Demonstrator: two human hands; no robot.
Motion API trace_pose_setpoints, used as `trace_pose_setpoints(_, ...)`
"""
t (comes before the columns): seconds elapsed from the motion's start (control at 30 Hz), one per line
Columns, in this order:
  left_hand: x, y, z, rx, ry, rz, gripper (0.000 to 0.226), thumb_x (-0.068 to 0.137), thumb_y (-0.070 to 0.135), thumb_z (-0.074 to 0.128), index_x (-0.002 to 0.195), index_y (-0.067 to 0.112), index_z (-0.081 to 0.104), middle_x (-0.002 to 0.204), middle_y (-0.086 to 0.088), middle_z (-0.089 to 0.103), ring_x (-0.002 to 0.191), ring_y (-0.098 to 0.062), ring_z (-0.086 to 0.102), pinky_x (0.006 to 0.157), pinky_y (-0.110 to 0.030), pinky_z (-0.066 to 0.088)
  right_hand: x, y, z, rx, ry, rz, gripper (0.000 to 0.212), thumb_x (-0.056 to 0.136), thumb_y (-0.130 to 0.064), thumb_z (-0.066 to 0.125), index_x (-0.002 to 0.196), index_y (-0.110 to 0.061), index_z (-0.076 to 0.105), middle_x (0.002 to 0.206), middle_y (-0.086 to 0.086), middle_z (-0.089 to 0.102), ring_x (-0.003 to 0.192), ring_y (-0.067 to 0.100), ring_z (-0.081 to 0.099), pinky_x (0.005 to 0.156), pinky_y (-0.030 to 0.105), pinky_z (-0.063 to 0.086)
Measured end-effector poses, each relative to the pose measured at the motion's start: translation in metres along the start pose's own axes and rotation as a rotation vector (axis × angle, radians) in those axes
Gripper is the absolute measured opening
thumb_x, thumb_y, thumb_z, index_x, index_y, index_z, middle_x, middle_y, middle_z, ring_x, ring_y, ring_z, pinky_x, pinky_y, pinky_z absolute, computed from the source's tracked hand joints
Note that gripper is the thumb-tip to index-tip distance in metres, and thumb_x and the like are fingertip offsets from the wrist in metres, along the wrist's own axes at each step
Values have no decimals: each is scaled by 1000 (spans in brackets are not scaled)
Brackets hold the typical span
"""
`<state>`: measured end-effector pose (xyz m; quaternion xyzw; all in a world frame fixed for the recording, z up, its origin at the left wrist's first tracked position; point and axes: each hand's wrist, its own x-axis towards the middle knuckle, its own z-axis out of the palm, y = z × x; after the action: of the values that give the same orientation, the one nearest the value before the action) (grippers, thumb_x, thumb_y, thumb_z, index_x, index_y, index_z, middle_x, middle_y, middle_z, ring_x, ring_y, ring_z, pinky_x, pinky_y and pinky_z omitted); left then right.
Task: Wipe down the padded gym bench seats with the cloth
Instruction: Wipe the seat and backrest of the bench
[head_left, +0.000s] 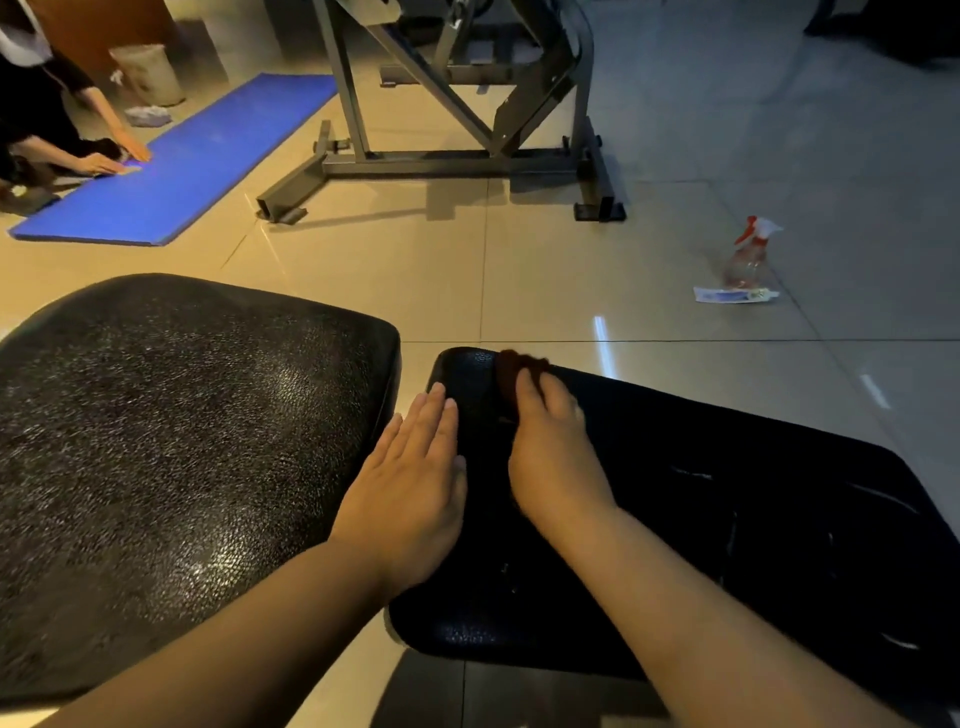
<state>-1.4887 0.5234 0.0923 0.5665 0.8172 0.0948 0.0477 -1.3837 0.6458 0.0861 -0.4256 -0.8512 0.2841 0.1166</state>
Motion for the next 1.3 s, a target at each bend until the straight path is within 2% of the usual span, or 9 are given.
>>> trace_pose_setpoints(0.13, 12, 3, 6, -85, 84, -10, 59, 105, 34, 17, 158, 13, 3, 166, -3, -9, 144, -6, -22, 115, -23, -16, -14, -4, 5, -9, -93, -125, 63, 107, -17, 37, 161, -30, 7, 167, -3, 3, 154, 21, 3, 125, 43, 20)
trace_pose_setpoints(0.23, 10, 4, 5, -130, 87, -3, 58, 107, 29, 27, 158, 11, 7, 167, -3, -6, 146, -6, -17, 115, -22, -13, 16, 16, -3, 25, -45, -40, 66, 104, -9, 39, 162, -23, 11, 167, 4, 8, 153, 25, 12, 125, 45, 20)
trace_pose_setpoints(0.37, 9, 7, 7, -128, 122, 1, 58, 104, 29, 21, 157, 5, 16, 166, -10, 4, 153, -21, -2, 121, -30, -5, -20, 29, -6, -39, 22, 132, 71, 102, -3, 40, 162, -18, 4, 169, 6, -4, 155, 25, -3, 119, 33, -1)
trace_pose_setpoints(0.57, 7, 2, 12, -100, 106, 21, 66, 99, 36, 17, 156, 3, 19, 165, -14, 8, 154, -25, 1, 125, -41, 6, -77, -1, 6, 5, -108, -88, 71, 106, -10, 39, 160, -31, -4, 167, -8, -14, 153, 13, -18, 127, 40, 8)
trace_pose_setpoints(0.77, -3, 7, 14, -78, 146, 26, 55, 105, 28, 24, 154, 4, 27, 165, -11, 16, 153, -24, 8, 121, -35, 5, -86, 18, 5, 33, 12, 127, 81, 101, 2, 40, 159, -30, -7, 162, -15, -25, 150, 9, -22, 127, 38, 4)
trace_pose_setpoints(0.9, -3, 6, 12, -119, 122, 31, 54, 106, 25, 32, 156, 6, 21, 166, -7, 10, 154, -19, 0, 123, -34, 2, -130, -25, 16, -2, -114, 30, 92, 102, -8, 49, 155, -34, -21, 156, -16, -38, 147, 11, -29, 124, 36, -1)
trace_pose_setpoints(1.03, -5, 6, 11, -105, 103, 41, 54, 107, 29, 27, 156, 6, 22, 166, -8, 11, 154, -19, 2, 121, -31, 1, -99, 3, 6, -31, -99, -48, 91, 100, -4, 51, 159, -31, -14, 163, -12, -26, 150, 13, -22, 122, 34, -1)
trace_pose_setpoints(1.17, -6, 12, 13, 93, 128, 51, 65, 101, 39, 22, 151, 0, 32, 161, -18, 25, 152, -30, 17, 123, -43, 16, -110, 30, 5, -18, 11, 153, 81, 103, -3, 41, 158, -34, -10, 163, -16, -22, 147, 7, -25, 126, 39, 4)
trace_pose_setpoints(1.3, -7, 23, 14, 213, 27, 125, 71, 98, 43, 1, 156, 7, 18, 165, -11, 9, 154, -24, 0, 124, -48, 8, -130, 15, 11, 8, -54, 59, 83, 103, 0, 41, 158, -35, -11, 151, -25, -36, 142, 1, -31, 122, 29, -3)
